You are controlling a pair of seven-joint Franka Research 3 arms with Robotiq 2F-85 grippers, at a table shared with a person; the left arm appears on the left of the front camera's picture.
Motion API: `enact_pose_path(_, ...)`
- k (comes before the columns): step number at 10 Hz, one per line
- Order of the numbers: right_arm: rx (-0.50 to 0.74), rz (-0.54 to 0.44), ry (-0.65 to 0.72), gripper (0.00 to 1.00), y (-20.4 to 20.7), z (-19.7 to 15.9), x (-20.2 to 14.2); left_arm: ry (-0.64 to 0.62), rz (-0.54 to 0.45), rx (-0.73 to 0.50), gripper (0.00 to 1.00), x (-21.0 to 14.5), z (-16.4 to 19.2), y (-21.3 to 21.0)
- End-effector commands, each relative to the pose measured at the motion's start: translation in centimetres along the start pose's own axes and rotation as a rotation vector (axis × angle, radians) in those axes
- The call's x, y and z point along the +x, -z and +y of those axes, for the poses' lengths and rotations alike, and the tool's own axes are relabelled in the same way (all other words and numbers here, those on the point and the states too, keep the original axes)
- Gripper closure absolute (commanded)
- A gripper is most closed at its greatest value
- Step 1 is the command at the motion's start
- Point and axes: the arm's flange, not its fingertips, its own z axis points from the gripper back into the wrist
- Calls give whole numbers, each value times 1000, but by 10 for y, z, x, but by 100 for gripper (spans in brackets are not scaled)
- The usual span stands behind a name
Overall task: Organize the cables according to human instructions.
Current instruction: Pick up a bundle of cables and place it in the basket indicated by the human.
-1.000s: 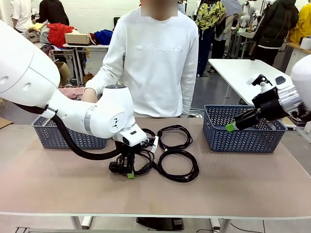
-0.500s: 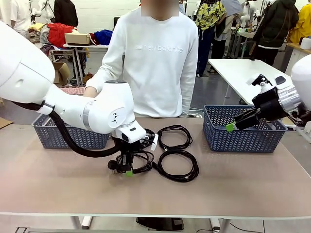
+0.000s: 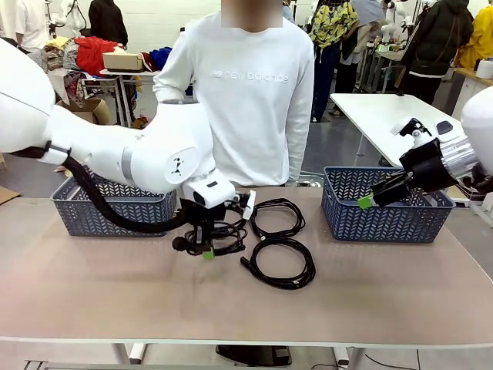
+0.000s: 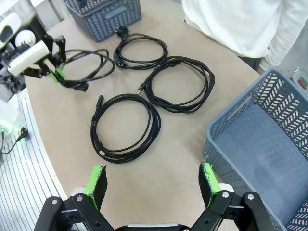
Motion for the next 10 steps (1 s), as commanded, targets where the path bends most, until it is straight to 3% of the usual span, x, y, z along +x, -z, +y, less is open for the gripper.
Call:
enact_pose_path(1,6,-26,-28,0,4,-5,0,-1,53,92,100,6,11,-32)
enact_pose_path(5,6,-26,-28,0,4,-5,0,-84,22,187,100,-25,60,-96)
enact_pose_path(10,6,-26,-28,0,4,-5,0,-284,-37,286,100,-103,93,-144)
